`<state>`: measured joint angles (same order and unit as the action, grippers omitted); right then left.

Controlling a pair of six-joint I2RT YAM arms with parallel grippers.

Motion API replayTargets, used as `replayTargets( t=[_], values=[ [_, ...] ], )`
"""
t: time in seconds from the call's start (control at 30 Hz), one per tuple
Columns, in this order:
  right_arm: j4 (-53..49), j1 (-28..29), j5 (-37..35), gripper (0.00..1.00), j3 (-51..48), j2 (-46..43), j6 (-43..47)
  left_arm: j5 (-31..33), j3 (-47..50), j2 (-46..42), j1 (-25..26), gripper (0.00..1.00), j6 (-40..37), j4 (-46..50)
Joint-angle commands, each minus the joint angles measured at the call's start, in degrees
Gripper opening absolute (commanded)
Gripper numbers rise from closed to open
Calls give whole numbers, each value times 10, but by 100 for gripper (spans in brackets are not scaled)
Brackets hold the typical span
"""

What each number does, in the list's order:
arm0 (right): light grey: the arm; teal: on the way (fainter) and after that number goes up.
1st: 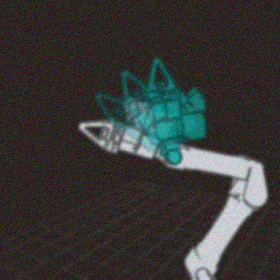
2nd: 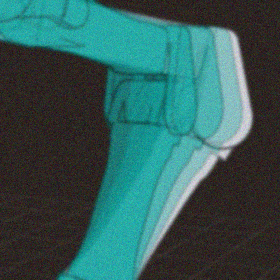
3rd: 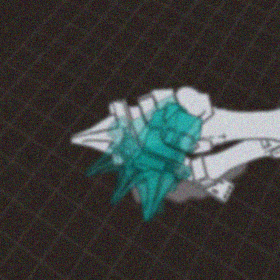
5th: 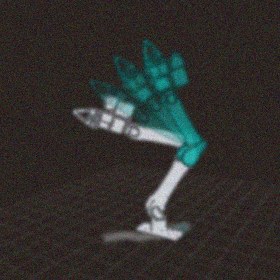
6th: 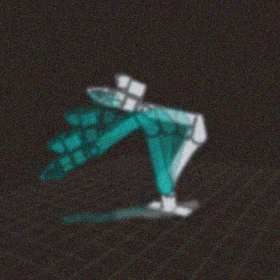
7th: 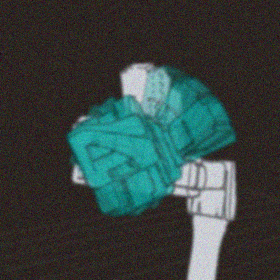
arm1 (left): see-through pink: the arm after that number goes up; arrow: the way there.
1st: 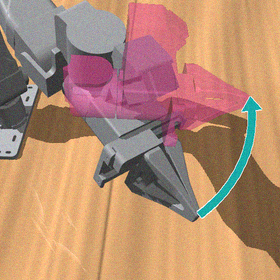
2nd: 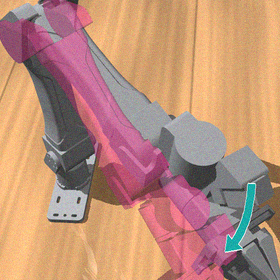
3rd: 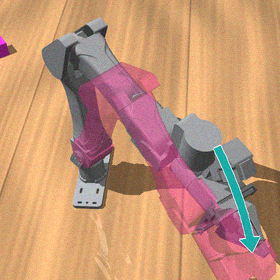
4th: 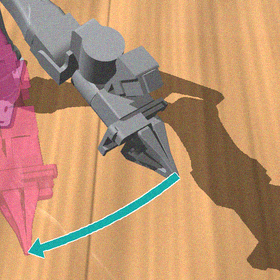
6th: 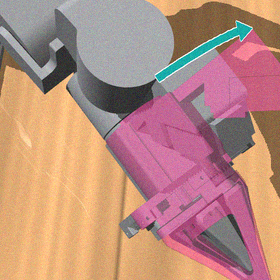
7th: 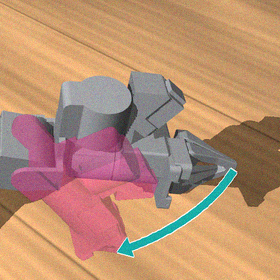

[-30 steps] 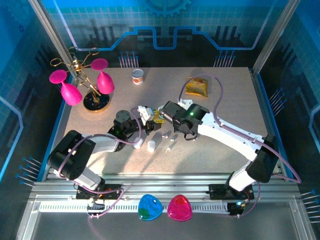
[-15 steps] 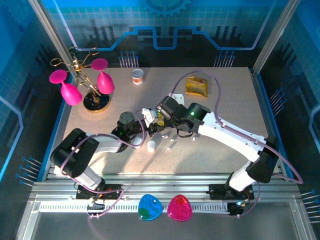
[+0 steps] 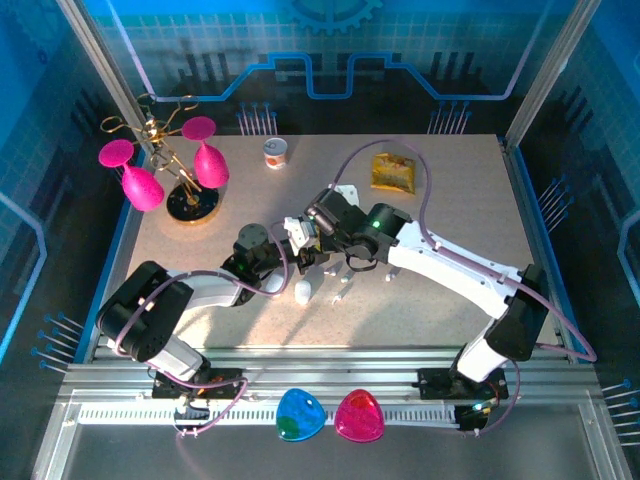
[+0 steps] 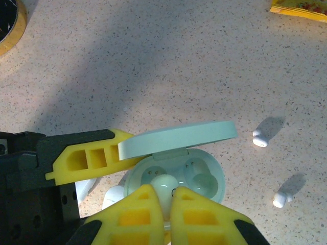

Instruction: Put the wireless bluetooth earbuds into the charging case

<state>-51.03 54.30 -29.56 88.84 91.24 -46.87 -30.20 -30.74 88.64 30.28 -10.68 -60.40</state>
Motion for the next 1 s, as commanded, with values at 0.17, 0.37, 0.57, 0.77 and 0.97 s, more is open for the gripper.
replayTargets(
  t=[0.17, 0.37, 0.57, 0.77, 0.97],
  values=[
    [17, -5, 25, 2, 6, 7, 7, 1, -17, -9, 8, 19, -6, -19],
    [19, -7, 25, 3, -3, 13, 3, 0, -19, -11, 10, 19, -2, -22],
    [17, -7, 10, 4, -7, 21, 4, -2, -18, -14, 10, 19, 5, -28],
    [23, -7, 16, 5, -14, 10, 5, -1, -20, -9, 12, 19, 7, -33],
    [55, -10, 12, 26, -42, -35, 12, 1, -21, -3, 11, 19, 8, -40]
  ],
)
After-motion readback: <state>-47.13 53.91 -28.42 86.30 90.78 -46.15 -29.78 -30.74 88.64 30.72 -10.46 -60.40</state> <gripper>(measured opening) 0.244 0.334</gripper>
